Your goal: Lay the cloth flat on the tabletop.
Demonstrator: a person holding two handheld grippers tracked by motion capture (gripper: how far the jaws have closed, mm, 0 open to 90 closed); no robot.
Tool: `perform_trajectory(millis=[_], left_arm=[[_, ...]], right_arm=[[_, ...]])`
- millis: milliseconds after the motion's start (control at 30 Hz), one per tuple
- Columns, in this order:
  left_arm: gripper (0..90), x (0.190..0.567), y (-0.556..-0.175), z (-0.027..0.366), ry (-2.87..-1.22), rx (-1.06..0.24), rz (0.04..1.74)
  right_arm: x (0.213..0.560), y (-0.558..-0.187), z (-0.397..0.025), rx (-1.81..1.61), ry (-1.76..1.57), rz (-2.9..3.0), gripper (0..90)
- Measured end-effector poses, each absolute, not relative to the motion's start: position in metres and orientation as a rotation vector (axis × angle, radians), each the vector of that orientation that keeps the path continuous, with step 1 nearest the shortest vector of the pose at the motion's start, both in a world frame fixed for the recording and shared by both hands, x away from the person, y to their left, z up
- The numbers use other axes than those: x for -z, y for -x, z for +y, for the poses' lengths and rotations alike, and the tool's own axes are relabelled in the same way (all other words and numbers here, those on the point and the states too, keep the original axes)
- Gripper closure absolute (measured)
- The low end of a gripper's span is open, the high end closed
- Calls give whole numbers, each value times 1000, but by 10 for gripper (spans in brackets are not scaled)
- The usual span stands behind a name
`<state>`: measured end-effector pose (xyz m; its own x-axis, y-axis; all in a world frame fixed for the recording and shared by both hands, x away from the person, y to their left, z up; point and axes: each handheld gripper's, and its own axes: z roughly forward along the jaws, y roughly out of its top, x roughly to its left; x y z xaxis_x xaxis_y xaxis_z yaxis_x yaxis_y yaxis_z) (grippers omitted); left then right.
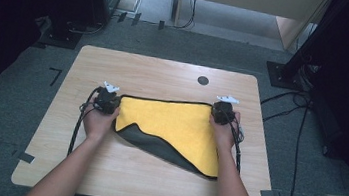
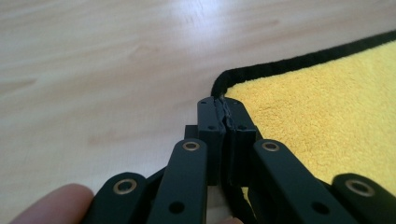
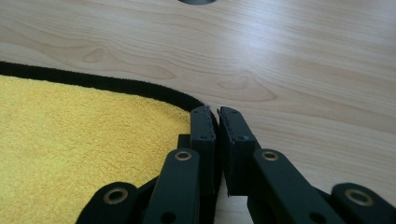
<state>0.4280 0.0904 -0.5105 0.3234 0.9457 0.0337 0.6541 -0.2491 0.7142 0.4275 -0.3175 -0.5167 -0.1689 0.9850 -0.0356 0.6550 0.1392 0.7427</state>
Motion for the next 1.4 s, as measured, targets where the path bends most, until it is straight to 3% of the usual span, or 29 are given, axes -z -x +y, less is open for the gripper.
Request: perform_trajectory(millis=[167, 233, 300, 533, 700, 933, 1133, 1400], left_arm=[[855, 510, -455, 80, -1965, -596, 1445], [828, 507, -459, 81, -1967, -563, 1469], [737, 501, -457, 85, -1931, -514, 1476], [499, 481, -401, 70, -1962, -488, 1249], [475, 490, -355, 60, -2127, -435, 1072], [442, 496, -318, 81, -2195, -370, 949], [424, 503, -295, 113, -2217, -379, 957], [422, 498, -276, 136, -2022, -348, 1158]], right_arm=[[517, -426, -326, -788, -1618, 1842, 833], [516, -427, -327, -762, -1629, 1825, 679], [514, -424, -332, -784, -1658, 1806, 566], [510, -394, -324, -867, -1662, 1849, 306], [510, -364, -311, -894, -1612, 1934, 271], [508, -308, -309, -870, -1541, 2026, 251], [509, -267, -324, -833, -1539, 2050, 249], [510, -224, -345, -860, -1583, 2039, 263]])
